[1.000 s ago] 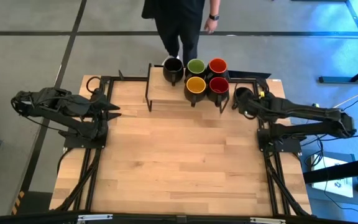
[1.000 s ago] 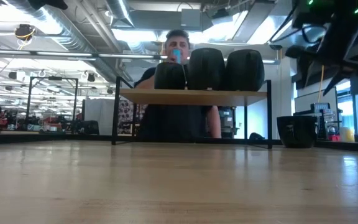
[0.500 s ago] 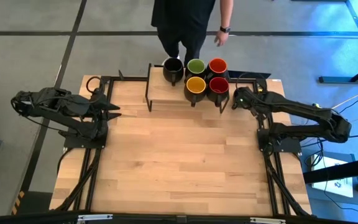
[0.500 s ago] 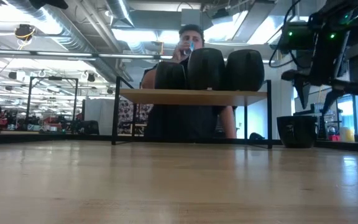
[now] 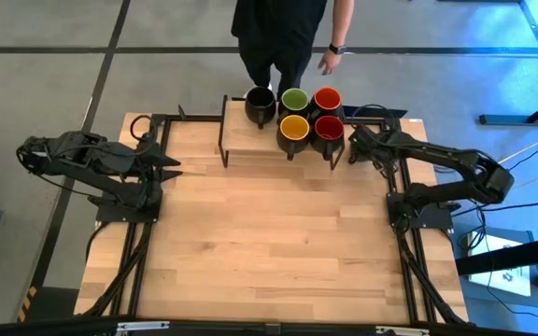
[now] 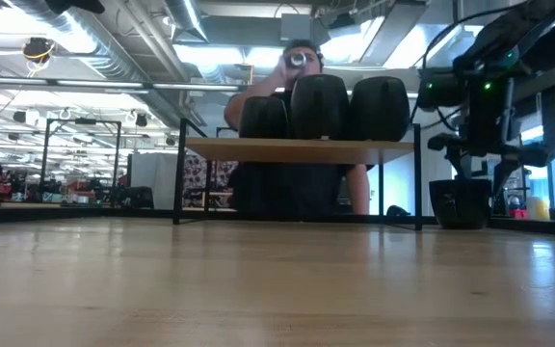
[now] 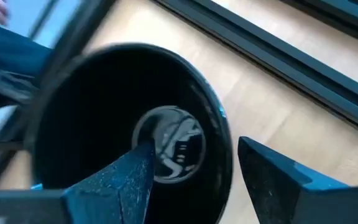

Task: Place coffee mugs
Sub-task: Move the black mug to the center of the table

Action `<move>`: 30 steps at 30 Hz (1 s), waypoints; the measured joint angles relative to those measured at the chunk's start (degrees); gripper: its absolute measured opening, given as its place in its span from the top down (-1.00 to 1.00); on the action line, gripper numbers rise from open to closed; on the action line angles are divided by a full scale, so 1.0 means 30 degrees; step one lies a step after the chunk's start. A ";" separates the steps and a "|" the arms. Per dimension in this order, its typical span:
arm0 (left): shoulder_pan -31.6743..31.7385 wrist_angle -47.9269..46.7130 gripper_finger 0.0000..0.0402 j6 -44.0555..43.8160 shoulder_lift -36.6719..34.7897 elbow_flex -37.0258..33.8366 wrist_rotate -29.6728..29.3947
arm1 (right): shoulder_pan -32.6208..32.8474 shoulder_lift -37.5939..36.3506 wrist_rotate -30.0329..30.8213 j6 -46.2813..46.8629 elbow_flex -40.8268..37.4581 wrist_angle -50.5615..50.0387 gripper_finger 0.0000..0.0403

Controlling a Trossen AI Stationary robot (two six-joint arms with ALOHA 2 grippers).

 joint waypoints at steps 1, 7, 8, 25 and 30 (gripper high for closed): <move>0.0000 0.0002 0.36 -0.0001 0.0000 0.0000 0.0060 | -0.0105 0.0293 -0.0199 -0.0019 0.0000 -0.0005 -0.08; 0.0000 0.0005 0.36 -0.0007 0.0000 0.0000 0.0111 | -0.0231 0.1274 -0.0426 -0.0398 0.0000 -0.0101 0.06; 0.0000 0.0002 0.36 -0.0007 0.0000 0.0000 0.0110 | -0.0284 0.1377 -0.0441 -0.0398 0.0007 -0.0075 0.11; 0.0000 0.0005 0.36 -0.0007 0.0000 0.0000 -0.0042 | -0.0257 0.1462 0.1036 -0.0449 0.0022 -0.1123 0.95; 0.0000 0.0013 0.36 -0.0015 -0.0001 0.0000 -0.0050 | -0.0242 0.0561 0.1454 -0.0469 0.0015 -0.2433 0.94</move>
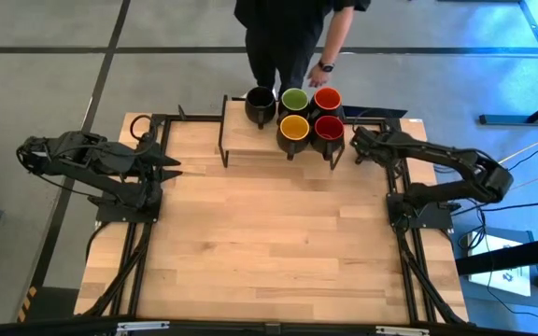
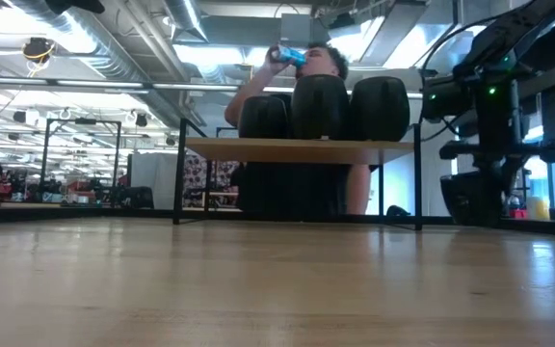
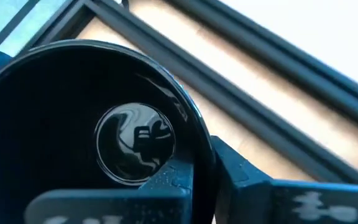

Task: Place coffee mugs
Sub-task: Move the black mug to the center of the table

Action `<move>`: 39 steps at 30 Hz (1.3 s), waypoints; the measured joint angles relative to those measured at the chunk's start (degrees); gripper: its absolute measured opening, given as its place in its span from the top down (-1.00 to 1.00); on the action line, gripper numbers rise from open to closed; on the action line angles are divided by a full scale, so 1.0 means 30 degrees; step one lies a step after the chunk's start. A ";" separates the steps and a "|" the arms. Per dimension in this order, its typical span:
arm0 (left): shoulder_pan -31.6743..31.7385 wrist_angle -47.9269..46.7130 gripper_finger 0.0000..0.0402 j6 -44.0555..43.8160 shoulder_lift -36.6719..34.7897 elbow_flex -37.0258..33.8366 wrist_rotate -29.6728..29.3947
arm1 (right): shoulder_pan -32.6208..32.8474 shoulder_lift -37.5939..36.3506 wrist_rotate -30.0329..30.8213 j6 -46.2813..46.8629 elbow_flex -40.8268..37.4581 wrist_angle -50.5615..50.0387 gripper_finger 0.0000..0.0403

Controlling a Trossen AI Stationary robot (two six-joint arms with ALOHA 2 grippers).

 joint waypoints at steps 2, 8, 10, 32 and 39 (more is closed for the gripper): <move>0.0000 0.0000 0.36 0.0000 0.0001 0.0000 0.0000 | 0.0000 -0.0685 0.0141 -0.0304 0.0000 -0.0658 0.96; 0.0000 0.0007 0.36 0.0007 0.0001 0.0000 -0.0004 | 0.0000 -0.3531 -0.0336 -0.2928 -0.0007 -0.2271 0.94; 0.0000 0.0007 0.36 0.0005 0.0001 0.0000 -0.0007 | 0.0000 -0.4473 -0.0848 -0.4531 -0.0002 -0.2221 0.94; 0.0002 0.0007 0.36 0.0000 0.0001 0.0000 0.0044 | 0.7417 -0.6902 -0.7572 -1.1693 0.0015 0.0442 0.97; 0.0003 0.0000 0.36 0.0007 0.0001 0.0000 0.0022 | 1.2739 -0.4732 -0.6499 -0.9816 0.0520 0.2171 0.97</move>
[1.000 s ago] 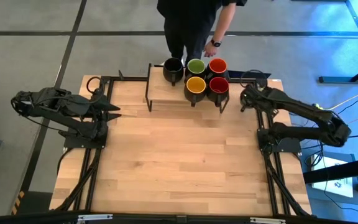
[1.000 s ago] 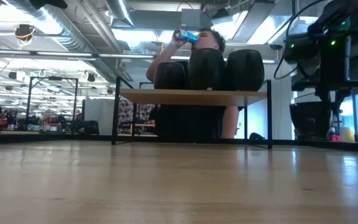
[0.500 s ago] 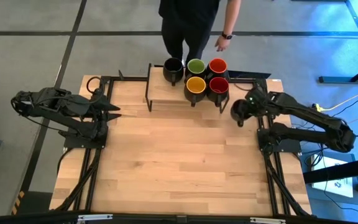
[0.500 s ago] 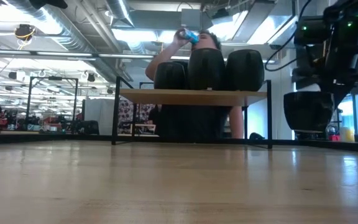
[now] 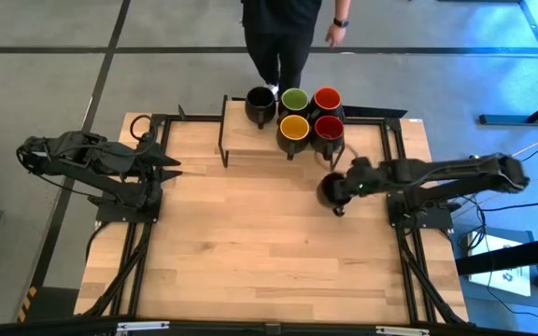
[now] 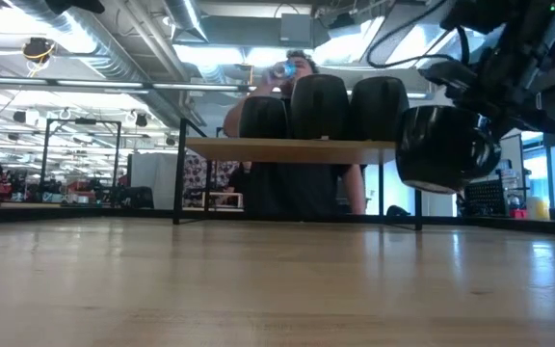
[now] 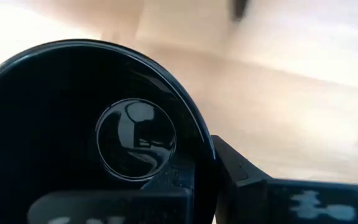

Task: Place coffee mugs
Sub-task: Move the black mug to the center of the table

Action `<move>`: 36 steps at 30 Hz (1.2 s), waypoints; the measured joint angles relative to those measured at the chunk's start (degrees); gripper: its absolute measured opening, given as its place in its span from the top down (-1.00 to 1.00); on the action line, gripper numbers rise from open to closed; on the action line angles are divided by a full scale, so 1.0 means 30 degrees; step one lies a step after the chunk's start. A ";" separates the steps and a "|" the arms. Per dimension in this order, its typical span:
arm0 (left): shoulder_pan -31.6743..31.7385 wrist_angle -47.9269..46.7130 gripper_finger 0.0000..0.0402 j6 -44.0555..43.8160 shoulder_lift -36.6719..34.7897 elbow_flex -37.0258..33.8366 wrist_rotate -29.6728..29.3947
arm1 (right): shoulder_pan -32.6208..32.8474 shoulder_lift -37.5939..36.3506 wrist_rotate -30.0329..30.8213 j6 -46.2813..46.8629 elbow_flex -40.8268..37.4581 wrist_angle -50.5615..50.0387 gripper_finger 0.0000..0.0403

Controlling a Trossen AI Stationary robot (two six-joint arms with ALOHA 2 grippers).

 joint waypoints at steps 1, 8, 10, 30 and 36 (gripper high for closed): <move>-0.0003 0.0004 0.36 0.0000 0.0000 0.0000 0.0000 | 0.0671 0.0542 0.0033 0.0001 0.0233 0.0094 0.97; -0.0002 0.0000 0.36 0.0007 0.0000 0.0000 -0.0006 | 0.3972 0.5237 0.1200 0.0394 0.3286 0.0699 0.97; -0.0003 0.0000 0.36 0.0007 0.0000 0.0000 -0.0007 | 0.4529 0.6727 0.1117 0.0362 0.4215 0.0819 0.97; 0.0004 0.0946 0.36 -0.0068 0.0007 0.0000 -0.0146 | 0.4996 1.5178 -0.0918 0.1634 1.0095 0.0954 0.97; 0.0004 0.1557 0.36 -0.0087 0.0032 0.0000 -0.0153 | 0.5009 1.5255 -0.0846 0.1867 1.0110 0.0991 0.95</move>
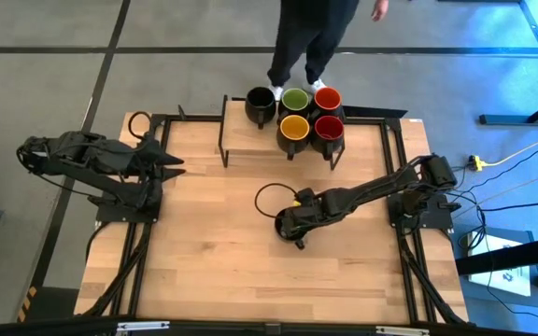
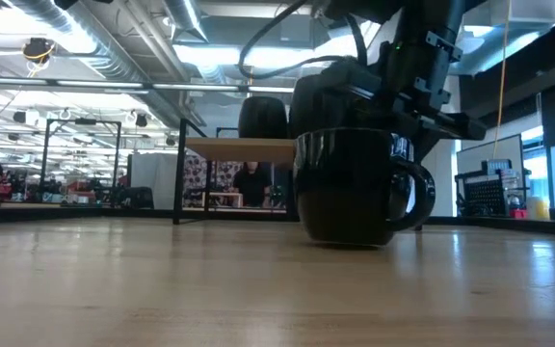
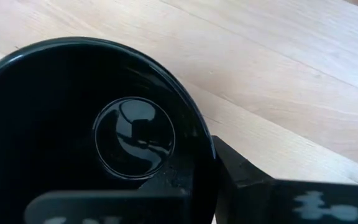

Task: Place coffee mugs
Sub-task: Move the black mug to the center of the table, then adjust the black mug on the shelf

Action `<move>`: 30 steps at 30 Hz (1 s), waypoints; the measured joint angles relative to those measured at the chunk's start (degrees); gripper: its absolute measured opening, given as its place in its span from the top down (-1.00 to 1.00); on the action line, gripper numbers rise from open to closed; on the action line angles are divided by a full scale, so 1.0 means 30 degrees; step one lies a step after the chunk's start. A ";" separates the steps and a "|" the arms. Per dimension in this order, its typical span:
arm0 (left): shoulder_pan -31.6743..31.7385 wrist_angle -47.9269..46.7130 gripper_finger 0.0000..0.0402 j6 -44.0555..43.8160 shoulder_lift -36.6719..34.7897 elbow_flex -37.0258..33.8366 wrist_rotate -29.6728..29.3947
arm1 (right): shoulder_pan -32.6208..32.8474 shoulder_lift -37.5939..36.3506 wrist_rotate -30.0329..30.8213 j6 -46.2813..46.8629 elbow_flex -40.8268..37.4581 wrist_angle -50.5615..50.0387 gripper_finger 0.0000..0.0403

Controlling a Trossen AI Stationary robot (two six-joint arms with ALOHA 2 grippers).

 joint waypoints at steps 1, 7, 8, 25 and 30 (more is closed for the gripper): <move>0.0000 0.0077 0.36 -0.0007 0.0062 0.0000 0.0000 | -0.0002 0.0002 0.0005 0.0004 0.0000 0.0000 0.93; 0.0000 0.0450 0.36 0.0087 0.0678 0.0000 0.0274 | -0.0013 0.0095 -0.0015 -0.0820 -0.0049 -0.0145 0.60; 0.0000 0.0609 0.36 0.0087 0.0802 0.0000 0.0470 | -0.0015 0.0077 -0.0018 -0.1002 -0.0051 -0.0235 0.53; 0.3427 0.4953 0.36 0.0795 0.6616 0.1307 0.2174 | 0.0000 -0.5420 0.0463 -0.4856 -0.0058 -0.1851 -0.08; 0.6125 0.4782 0.36 0.2568 0.9059 0.3926 0.2084 | 0.0000 -0.6507 0.1299 -0.5579 -0.0058 -0.1864 -0.08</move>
